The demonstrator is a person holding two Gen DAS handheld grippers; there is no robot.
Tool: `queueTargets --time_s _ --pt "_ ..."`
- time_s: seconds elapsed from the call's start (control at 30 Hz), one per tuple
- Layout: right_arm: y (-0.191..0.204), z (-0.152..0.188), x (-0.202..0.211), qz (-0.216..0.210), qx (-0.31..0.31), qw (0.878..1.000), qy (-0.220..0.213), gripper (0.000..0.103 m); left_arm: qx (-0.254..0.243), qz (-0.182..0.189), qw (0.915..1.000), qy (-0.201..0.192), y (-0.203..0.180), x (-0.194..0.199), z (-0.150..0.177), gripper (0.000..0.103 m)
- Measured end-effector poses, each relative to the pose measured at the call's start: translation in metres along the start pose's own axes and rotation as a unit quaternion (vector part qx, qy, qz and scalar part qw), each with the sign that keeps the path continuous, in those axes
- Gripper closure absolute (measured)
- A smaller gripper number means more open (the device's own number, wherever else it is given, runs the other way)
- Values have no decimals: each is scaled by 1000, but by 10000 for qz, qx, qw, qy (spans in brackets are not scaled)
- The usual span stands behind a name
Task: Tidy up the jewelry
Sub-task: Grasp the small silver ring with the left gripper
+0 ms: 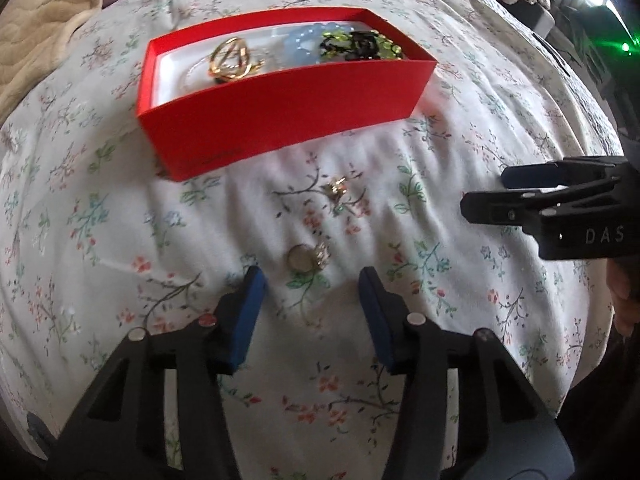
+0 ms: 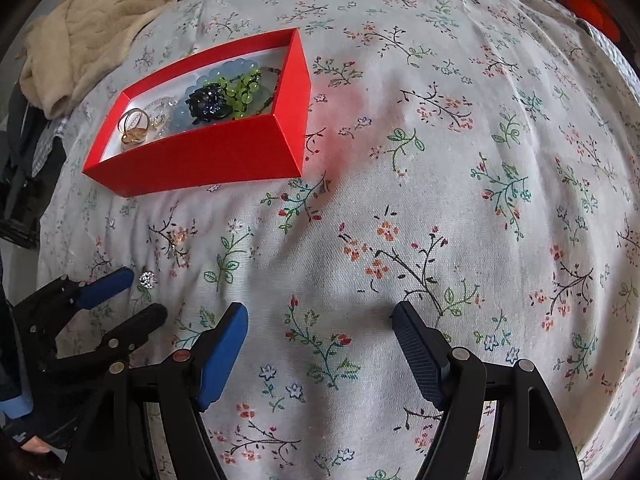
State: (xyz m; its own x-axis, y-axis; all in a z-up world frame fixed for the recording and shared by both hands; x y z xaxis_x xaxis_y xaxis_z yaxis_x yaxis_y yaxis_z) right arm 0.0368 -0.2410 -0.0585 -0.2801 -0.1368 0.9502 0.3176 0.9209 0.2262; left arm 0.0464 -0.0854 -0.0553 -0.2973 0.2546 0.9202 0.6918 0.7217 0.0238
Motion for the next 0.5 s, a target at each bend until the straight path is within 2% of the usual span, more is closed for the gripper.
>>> queueTargets --time_s 0.23,0.3,0.5 --pt "2 0 -1 -19 -30 10000 -5 27 -51 -161 9999 -2 -4 -7 -11 70" --pt "2 0 -1 -8 -33 10000 -15 27 -89 -210 9997 1 -5 -7 -11 80" --pt "7 -2 -2 -54 -54 10000 -63 27 2 -207 9998 -3 6 2 -6 80"
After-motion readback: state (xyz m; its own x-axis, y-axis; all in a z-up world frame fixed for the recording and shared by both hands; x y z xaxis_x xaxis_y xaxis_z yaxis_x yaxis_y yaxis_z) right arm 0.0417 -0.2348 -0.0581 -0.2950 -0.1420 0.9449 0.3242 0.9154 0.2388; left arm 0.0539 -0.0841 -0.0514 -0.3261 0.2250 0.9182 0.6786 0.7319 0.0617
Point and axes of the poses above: each gripper's, at about its wrist camera, not at the fingertips, and x roughly against the way its jaws point, y to its left, z to its underside, the point moved 2 cm from there along -x, roughly the way its jaws point, and after that the axes turned 14 degrees about -x, right-handed, at the moved point
